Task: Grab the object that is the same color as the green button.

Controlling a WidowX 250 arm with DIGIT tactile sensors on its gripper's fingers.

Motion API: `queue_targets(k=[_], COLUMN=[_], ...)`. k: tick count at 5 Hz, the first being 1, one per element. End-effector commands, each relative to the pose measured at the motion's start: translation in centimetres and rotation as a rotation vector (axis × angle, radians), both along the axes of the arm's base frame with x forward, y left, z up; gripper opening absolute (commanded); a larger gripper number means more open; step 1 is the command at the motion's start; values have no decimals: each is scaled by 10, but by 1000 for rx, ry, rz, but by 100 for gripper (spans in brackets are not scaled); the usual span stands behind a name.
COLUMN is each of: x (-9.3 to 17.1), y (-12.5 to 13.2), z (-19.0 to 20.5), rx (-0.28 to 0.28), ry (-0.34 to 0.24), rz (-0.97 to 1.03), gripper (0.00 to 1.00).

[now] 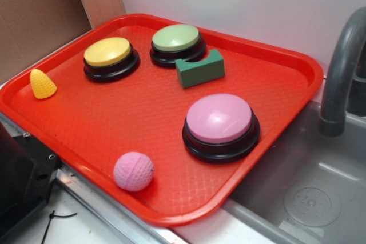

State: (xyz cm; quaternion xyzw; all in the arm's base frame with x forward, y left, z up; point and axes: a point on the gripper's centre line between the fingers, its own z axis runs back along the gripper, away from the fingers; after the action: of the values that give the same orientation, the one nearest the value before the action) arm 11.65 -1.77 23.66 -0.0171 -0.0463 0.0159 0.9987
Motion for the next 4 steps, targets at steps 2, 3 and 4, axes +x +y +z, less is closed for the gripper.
queue_targets(k=[2, 3, 4], x=[10, 33, 59], y=[-3, -2, -1], z=[-3, -19, -39], rx=[-23, -12, 58], ry=[-45, -30, -92], rz=[-112, -177, -145], gripper=[100, 100, 100])
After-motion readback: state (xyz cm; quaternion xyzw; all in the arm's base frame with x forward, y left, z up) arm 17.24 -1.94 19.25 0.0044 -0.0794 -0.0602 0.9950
